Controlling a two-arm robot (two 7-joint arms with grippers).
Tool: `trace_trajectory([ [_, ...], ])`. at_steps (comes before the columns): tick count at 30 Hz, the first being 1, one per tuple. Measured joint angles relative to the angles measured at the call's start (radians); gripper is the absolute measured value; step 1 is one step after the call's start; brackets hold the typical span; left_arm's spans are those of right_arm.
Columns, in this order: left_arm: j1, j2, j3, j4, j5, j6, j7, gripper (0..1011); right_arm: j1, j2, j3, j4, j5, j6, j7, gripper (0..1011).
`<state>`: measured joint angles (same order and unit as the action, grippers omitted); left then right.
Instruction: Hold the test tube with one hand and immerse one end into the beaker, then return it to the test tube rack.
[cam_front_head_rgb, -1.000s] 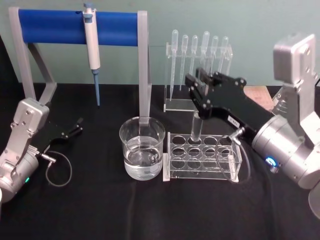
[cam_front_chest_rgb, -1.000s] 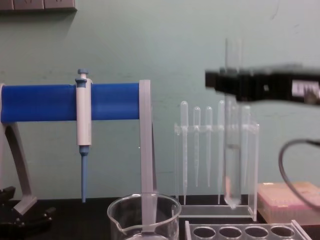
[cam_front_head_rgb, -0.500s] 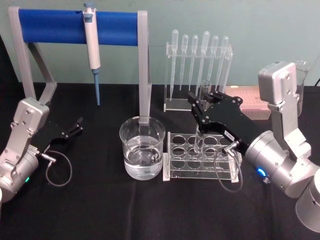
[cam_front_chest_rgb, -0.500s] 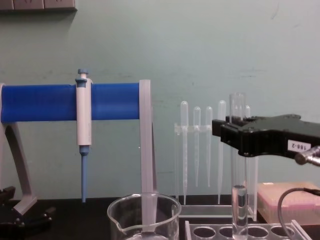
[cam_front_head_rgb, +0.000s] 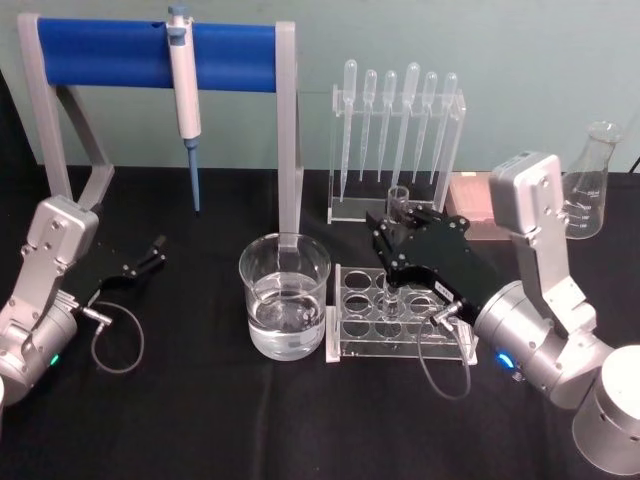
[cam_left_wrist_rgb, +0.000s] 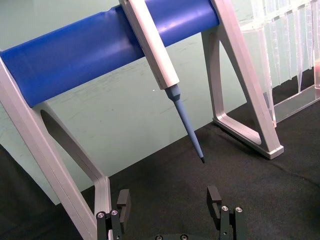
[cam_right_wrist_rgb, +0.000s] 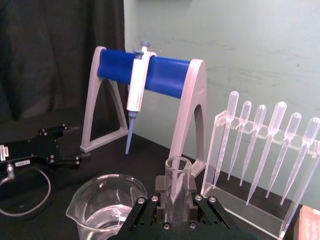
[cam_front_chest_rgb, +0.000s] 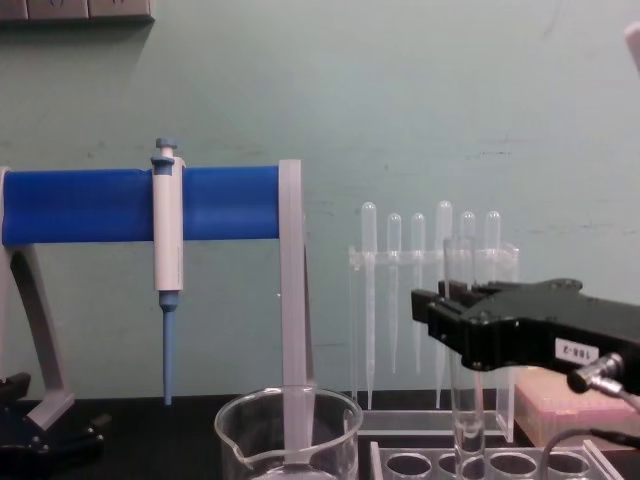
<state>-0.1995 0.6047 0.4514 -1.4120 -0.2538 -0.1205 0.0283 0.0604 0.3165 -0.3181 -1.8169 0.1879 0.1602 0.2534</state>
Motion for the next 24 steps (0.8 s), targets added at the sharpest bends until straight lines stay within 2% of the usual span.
trace_trajectory([
  [10,0.000,0.000,0.000,0.000,0.000,0.000,0.000,1000,0.013,-0.008,-0.013,0.050,-0.030,-0.013,0.015,228],
  [22,0.000,0.000,0.000,0.000,0.000,0.000,0.000,1000,0.024,-0.004,-0.032,0.072,-0.071,0.008,0.030,230],
  [24,0.000,0.000,0.000,0.000,0.000,0.000,0.000,1000,0.025,-0.004,-0.032,0.072,-0.075,0.011,0.030,256],
])
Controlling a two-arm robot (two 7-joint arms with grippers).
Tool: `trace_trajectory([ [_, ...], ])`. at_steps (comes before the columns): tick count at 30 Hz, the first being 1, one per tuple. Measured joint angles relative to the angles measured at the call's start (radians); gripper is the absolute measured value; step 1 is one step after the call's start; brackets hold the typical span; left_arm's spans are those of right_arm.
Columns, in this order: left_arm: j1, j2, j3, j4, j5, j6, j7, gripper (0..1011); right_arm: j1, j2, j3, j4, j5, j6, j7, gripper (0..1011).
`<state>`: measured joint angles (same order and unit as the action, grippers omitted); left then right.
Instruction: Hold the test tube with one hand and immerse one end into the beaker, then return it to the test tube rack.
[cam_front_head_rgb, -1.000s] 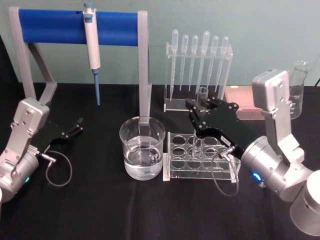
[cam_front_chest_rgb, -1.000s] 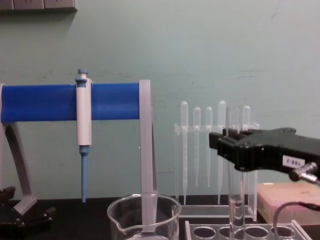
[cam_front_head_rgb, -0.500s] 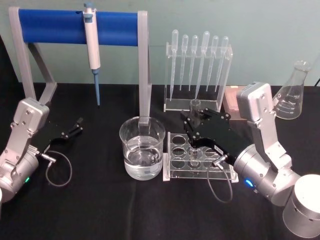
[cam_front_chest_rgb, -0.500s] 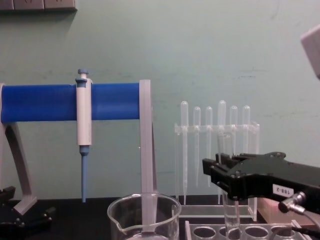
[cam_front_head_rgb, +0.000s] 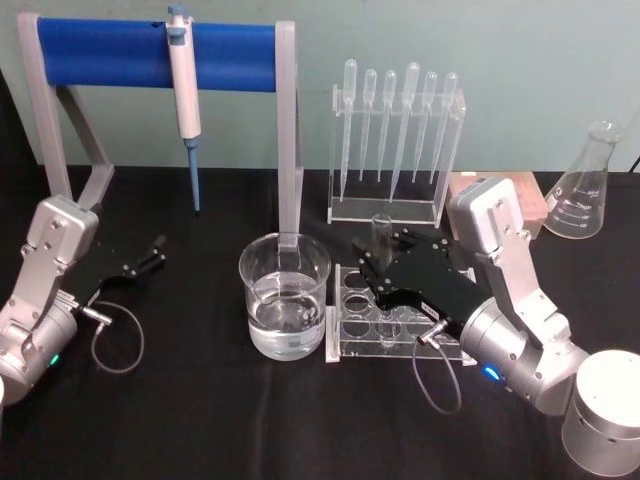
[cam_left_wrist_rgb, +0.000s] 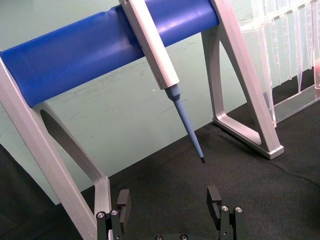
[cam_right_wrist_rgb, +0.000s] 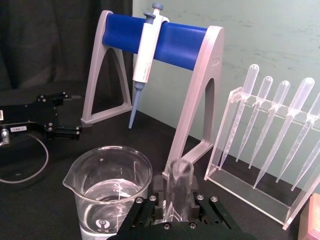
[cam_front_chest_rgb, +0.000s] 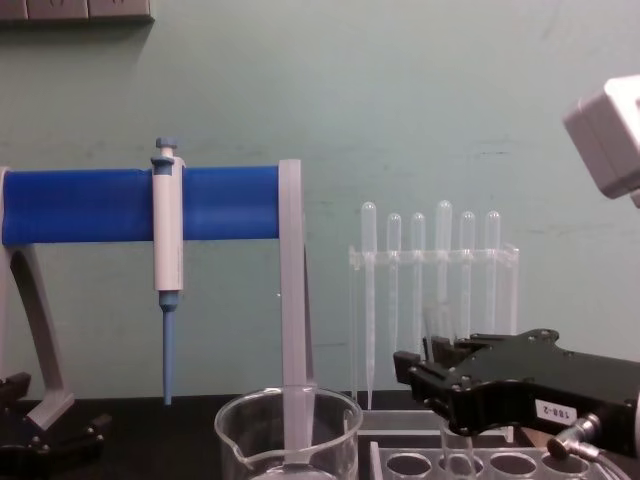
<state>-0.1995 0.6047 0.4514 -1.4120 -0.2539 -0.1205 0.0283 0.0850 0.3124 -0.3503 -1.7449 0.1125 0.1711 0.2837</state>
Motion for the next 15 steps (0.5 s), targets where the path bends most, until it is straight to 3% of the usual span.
trace_trajectory([
  [6,0.000,0.000,0.000,0.000,0.000,0.000,0.000,1000,-0.007,-0.001,0.006,-0.013,-0.008,0.011,0.000,448],
  [9,0.000,0.000,0.000,0.000,0.000,0.000,0.000,1000,-0.028,0.003,0.017,-0.038,-0.009,0.025,-0.005,575],
  [15,0.000,0.000,0.000,0.000,0.000,0.000,0.000,1000,-0.100,0.018,0.056,-0.110,-0.009,0.070,-0.031,733],
])
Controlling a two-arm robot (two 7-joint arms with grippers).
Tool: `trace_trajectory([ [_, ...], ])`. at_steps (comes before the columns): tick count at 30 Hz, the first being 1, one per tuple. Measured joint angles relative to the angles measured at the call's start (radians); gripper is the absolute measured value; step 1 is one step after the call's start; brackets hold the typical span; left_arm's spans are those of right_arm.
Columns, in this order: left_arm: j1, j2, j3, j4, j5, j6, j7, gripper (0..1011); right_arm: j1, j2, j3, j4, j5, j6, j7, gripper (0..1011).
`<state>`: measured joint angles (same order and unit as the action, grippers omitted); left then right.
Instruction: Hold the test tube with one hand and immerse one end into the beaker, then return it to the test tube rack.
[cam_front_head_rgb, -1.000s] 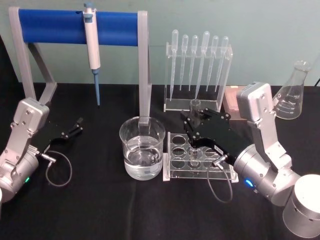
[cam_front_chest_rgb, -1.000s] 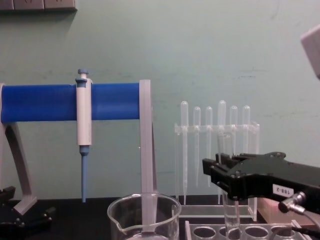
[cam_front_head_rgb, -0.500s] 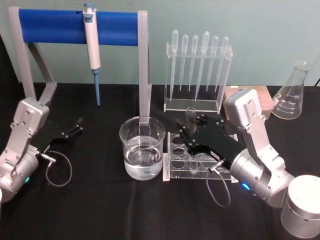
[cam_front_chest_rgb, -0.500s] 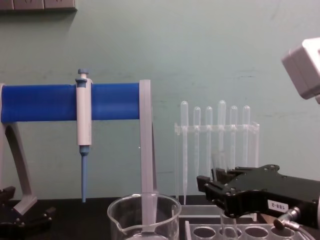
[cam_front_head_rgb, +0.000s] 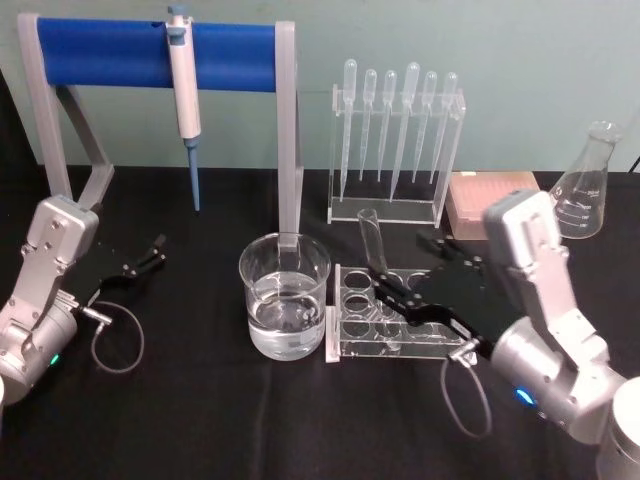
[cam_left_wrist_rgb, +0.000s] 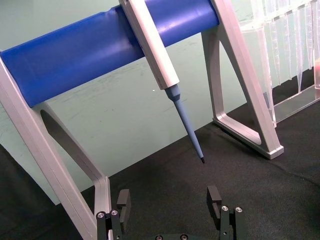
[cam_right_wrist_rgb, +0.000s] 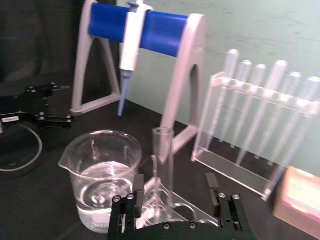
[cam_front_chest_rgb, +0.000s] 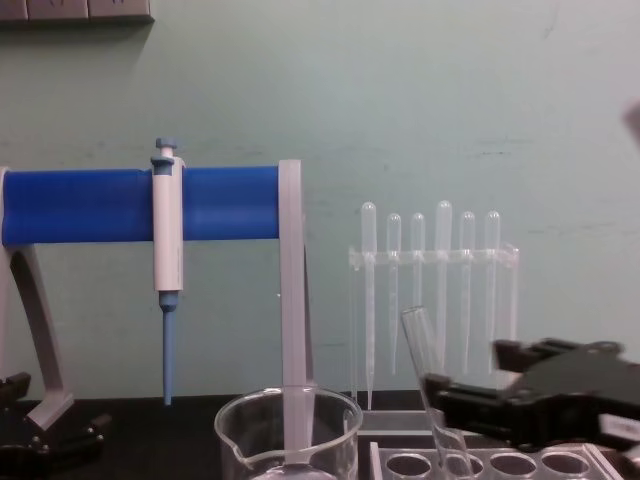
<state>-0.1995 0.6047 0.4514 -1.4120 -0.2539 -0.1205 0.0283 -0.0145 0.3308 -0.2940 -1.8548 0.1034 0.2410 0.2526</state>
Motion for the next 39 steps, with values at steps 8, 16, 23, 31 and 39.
trace_trajectory([
  [8,0.000,0.000,0.000,0.000,0.000,0.000,0.000,1000,-0.079,-0.012,0.106,-0.060,0.008,-0.004,-0.061,960],
  [16,0.000,0.000,0.000,0.000,0.000,0.000,0.000,1000,-0.102,-0.061,0.200,-0.008,-0.038,-0.071,-0.176,1003],
  [23,0.000,0.000,0.000,0.000,0.000,0.000,0.000,1000,-0.093,-0.106,0.241,0.130,-0.089,-0.194,-0.251,1003],
  [31,0.000,0.000,0.000,0.000,0.000,0.000,0.000,1000,-0.078,-0.129,0.245,0.221,-0.098,-0.207,-0.242,1002],
  [39,0.000,0.000,0.000,0.000,0.000,0.000,0.000,1000,-0.080,-0.127,0.246,0.215,-0.097,-0.208,-0.242,1003],
])
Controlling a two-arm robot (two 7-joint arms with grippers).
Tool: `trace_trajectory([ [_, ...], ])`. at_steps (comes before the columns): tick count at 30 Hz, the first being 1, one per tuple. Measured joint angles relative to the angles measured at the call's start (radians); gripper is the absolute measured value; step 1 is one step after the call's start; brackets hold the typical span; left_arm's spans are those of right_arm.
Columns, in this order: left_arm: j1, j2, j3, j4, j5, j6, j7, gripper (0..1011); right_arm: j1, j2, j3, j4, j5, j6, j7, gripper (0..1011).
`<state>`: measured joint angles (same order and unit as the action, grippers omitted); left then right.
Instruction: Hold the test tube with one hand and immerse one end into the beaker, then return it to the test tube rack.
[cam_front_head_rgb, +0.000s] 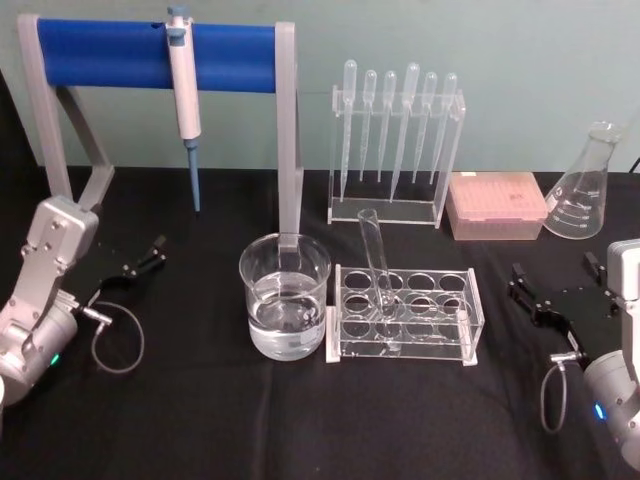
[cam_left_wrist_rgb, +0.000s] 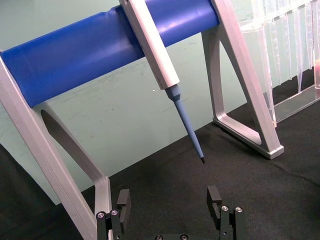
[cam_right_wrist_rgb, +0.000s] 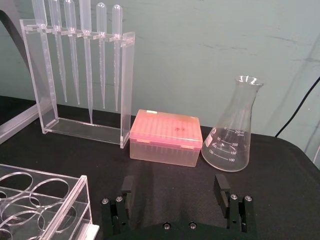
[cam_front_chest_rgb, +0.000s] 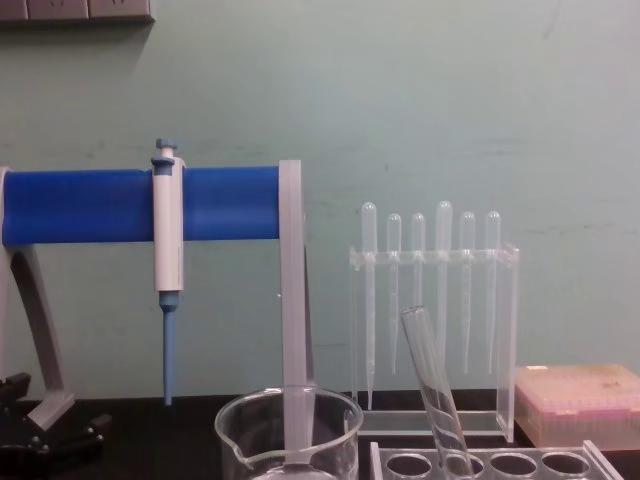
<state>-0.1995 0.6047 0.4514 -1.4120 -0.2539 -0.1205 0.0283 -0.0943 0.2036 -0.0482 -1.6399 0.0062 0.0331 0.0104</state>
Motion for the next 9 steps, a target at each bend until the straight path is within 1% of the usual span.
trace_trajectory([
  [9,0.000,0.000,0.000,0.000,0.000,0.000,0.000,1000,-0.001,0.001,0.001,-0.005,0.001,-0.002,0.000,1003],
])
